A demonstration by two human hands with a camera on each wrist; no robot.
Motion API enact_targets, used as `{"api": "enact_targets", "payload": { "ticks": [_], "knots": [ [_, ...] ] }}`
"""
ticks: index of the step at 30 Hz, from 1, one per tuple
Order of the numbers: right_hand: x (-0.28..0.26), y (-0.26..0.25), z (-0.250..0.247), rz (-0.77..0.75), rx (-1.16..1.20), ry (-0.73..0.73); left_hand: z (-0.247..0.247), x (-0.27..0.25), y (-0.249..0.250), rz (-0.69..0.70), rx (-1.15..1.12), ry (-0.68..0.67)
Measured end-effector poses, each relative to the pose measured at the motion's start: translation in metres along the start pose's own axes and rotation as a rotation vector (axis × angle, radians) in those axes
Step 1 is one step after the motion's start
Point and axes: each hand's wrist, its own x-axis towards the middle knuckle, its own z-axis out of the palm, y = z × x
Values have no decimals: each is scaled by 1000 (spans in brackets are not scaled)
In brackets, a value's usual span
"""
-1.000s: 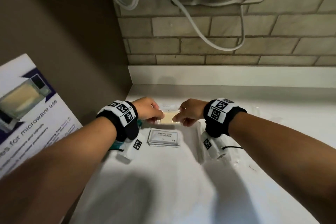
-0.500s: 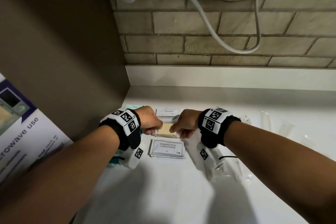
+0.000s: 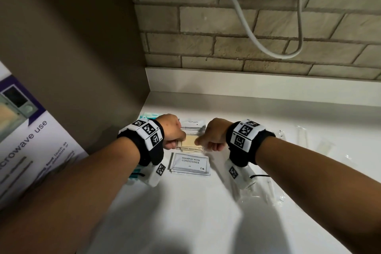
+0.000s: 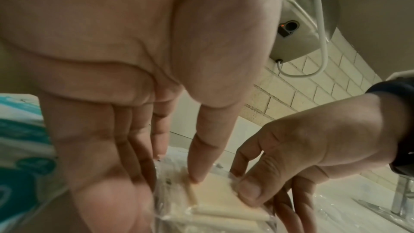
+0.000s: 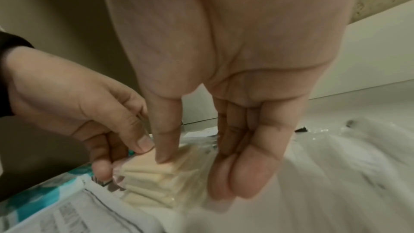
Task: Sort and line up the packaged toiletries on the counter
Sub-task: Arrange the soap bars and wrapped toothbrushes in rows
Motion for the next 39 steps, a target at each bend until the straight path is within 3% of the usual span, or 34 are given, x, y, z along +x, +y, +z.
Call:
{"api": "enact_targets", "payload": {
  "ticks": [15,17,20,25,30,39],
  "knots": [
    [-12,10,-9,-1,93,-37,2,1,-1,86,8,18],
    [-13,13,-12,-45,30,59,-6,-1,0,122,-29,45],
    [-19,14,-16,-230,-199,166,-27,-5,3,164,-81,123],
    [-22,6,-9,-385,-465,89,-54,-13,3,189,-232,277],
    [-14,-1,1,-346,-551,82,-45,-14,-3,174,-224,249],
    [-5,-3,4,-350,-471,82,-30,-4,-10,148,-282,159]
  ]
}}
